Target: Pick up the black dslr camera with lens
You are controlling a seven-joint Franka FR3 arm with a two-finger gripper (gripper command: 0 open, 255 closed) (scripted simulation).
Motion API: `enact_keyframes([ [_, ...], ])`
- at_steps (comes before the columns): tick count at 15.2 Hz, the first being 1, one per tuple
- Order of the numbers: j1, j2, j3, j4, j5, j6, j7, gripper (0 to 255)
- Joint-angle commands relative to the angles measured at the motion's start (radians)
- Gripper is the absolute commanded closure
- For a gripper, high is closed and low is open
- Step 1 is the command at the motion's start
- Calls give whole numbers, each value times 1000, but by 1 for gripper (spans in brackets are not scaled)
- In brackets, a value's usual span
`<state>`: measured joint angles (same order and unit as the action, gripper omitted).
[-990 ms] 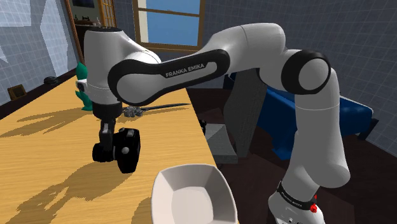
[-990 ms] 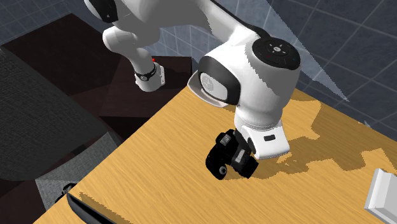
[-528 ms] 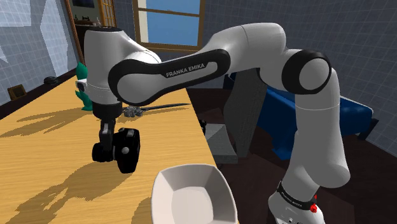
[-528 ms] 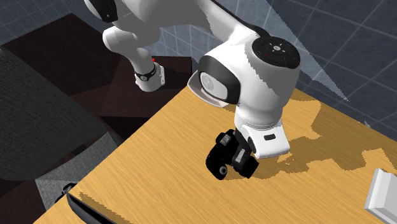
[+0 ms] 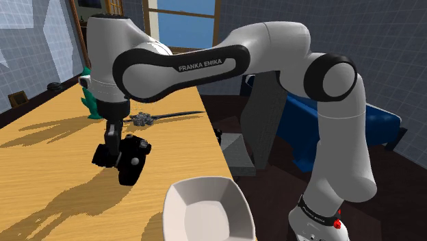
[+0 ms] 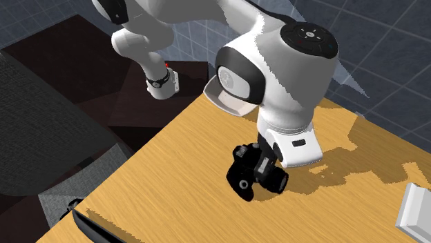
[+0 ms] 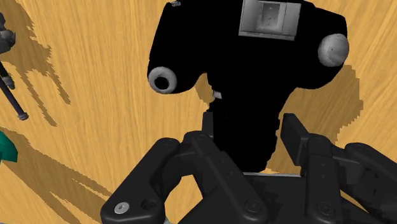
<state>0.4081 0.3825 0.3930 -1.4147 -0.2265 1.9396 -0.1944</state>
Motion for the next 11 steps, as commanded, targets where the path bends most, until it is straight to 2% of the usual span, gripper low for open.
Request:
enact_keyframes([
  [1,2,1,1,27,1,-24,-4,255],
  [9,17,16,3,157,0,-139,-14,255],
  [11,18,17,3,160,-1,-141,-14,255],
])
